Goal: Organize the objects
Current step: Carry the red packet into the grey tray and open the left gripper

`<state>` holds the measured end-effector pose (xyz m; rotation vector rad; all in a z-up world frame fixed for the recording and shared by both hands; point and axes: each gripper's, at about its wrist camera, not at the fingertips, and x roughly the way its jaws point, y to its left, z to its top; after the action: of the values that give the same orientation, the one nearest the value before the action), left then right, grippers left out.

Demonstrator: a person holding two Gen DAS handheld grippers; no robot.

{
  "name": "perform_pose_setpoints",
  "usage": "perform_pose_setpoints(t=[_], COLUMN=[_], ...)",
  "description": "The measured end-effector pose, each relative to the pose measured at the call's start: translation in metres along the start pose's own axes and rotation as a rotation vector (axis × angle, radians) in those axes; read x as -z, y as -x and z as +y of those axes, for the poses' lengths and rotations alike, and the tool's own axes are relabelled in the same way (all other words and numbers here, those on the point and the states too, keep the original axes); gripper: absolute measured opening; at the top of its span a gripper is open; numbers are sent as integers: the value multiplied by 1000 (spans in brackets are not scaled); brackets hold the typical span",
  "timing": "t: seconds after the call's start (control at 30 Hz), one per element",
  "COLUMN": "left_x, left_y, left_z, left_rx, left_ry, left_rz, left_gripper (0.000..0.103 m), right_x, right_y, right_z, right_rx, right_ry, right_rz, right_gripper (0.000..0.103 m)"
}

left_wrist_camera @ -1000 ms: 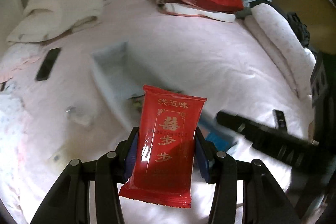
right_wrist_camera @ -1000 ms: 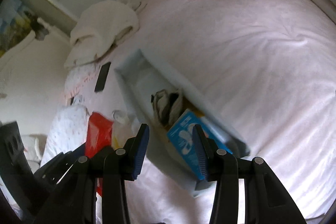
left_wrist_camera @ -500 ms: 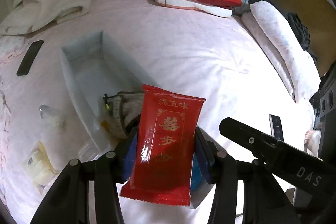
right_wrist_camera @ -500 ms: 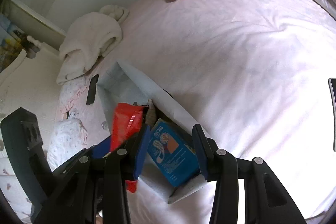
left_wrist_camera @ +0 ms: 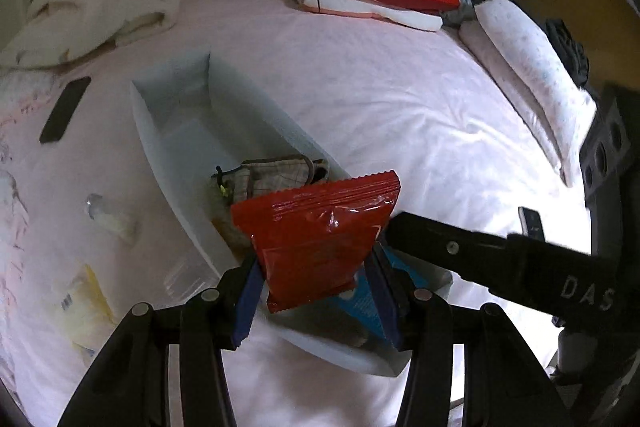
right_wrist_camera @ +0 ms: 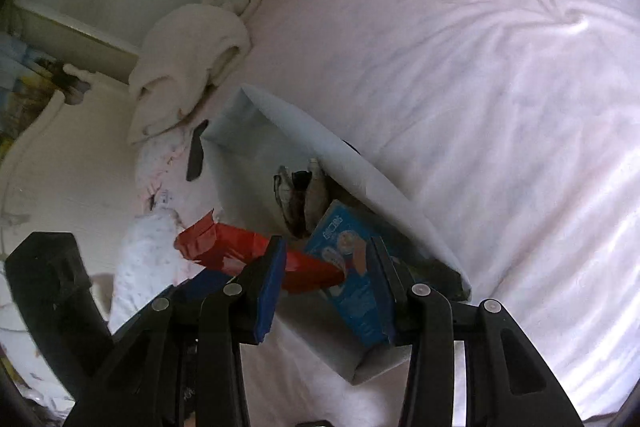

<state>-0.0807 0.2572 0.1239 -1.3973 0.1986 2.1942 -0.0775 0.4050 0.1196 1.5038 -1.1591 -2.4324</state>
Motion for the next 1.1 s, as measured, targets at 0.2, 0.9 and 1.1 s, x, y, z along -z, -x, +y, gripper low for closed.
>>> perform_pose_setpoints(t=[0.2,0.9,1.1], left_x=[6,13,19], left_y=[2,-1,3], left_z=[-12,-9,-19], left_rx=[-56,-65,-86], left_ry=[-104,-199,-270], left_rz=[41,69,40], left_gripper=[49,54,55], right_x=[3,6,11], right_y=[-6,-38,-36], right_z=[8,5,0], right_rx=[5,75,94], right_ry=[25,86,153], right_rz=[21,143,222], right_gripper=[43,43,43])
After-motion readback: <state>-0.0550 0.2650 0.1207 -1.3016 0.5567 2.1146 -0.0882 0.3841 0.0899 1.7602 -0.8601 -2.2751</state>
